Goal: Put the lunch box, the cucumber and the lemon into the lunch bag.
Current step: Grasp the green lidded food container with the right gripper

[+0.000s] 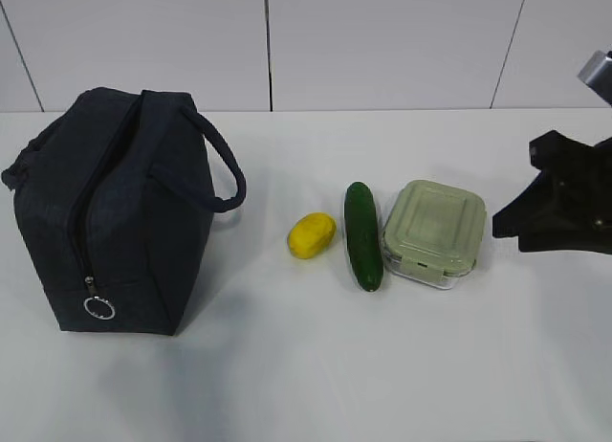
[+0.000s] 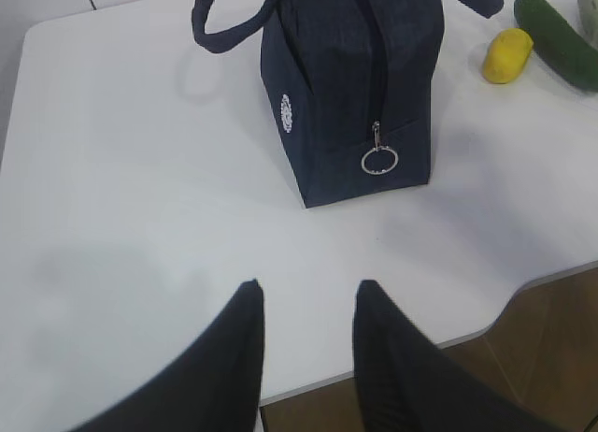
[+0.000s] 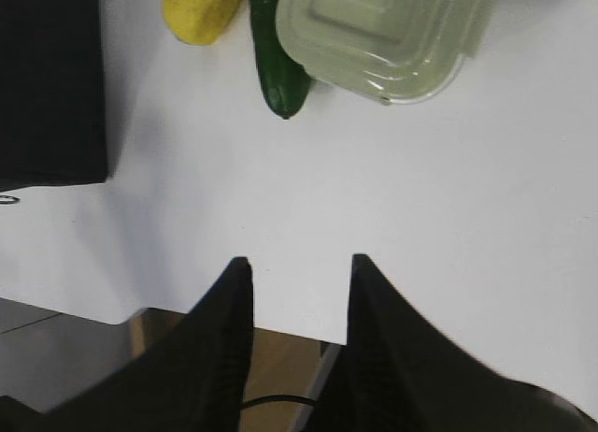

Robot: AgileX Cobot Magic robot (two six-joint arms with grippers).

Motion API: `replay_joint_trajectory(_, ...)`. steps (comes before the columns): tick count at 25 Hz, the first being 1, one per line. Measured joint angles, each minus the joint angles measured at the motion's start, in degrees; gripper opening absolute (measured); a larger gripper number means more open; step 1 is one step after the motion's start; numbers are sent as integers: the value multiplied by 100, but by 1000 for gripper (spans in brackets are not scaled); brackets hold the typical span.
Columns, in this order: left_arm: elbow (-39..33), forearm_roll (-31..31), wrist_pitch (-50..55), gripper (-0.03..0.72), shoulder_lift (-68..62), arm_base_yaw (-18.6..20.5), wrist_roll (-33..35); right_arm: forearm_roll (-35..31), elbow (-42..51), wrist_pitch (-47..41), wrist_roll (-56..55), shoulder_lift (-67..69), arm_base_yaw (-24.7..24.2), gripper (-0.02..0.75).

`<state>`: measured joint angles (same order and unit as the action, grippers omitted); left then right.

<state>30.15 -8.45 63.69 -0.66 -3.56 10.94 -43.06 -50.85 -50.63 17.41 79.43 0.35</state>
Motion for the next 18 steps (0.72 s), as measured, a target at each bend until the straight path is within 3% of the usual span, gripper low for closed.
replay_joint_trajectory(8, 0, 0, 0, 236, 0, 0, 0, -2255, -37, -529, 1871, 578, -597, 253)
replay_joint_trajectory(18, 0, 0, 0, 237, 0, 0, 0, -2932, -37, -1522, 3135, 1128, -1300, 253)
